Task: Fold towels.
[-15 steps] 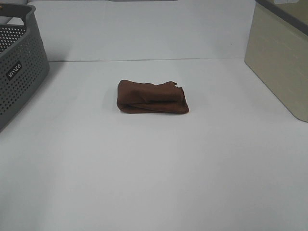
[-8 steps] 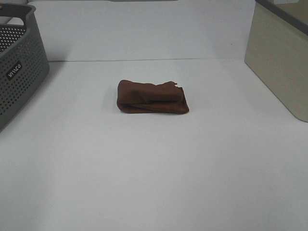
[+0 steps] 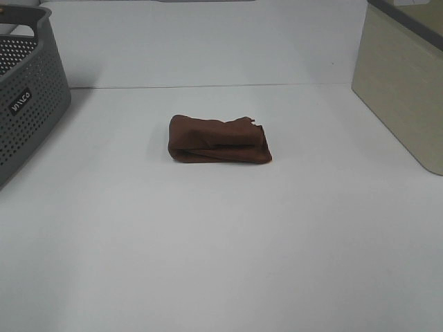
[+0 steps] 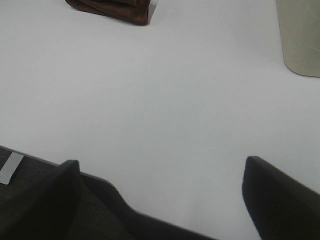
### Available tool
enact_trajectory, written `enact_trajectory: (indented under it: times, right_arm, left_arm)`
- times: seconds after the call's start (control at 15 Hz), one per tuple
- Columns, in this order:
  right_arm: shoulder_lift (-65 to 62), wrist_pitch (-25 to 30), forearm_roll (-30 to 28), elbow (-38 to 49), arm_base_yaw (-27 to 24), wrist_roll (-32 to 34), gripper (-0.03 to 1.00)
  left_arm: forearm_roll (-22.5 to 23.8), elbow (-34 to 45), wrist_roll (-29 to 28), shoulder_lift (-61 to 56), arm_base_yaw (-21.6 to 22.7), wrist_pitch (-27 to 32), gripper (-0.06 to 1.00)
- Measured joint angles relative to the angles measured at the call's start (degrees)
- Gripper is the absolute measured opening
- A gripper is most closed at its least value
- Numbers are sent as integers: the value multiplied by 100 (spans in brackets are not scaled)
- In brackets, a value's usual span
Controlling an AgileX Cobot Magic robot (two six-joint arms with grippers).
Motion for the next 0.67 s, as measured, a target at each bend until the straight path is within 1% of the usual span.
enact_trajectory:
  times: [0.2,0.27,0.33,0.4,0.53,0.67]
  right_arm:
    - [0,0,0,0,0,0,82]
    - [0,0,0,0,-34,0,82]
    - [0,0,6,0,-241,0,82]
    - [0,0,6,0,-510,0,82]
    - [-281,-11,6,0,-991,0,82]
    - [-647,-6,29,0,-1026,0,82]
  left_arm:
    - [0,0,0,0,17,0,68]
    - [-6,0,0,-11,120,6,68]
    - [-6,0,0,-23,338,11,68]
    - [-6,0,0,-69,659,11,68]
    - [-6,0,0,-607,1312,11,68]
    - [-6,0,0,-1186,1467,11,68]
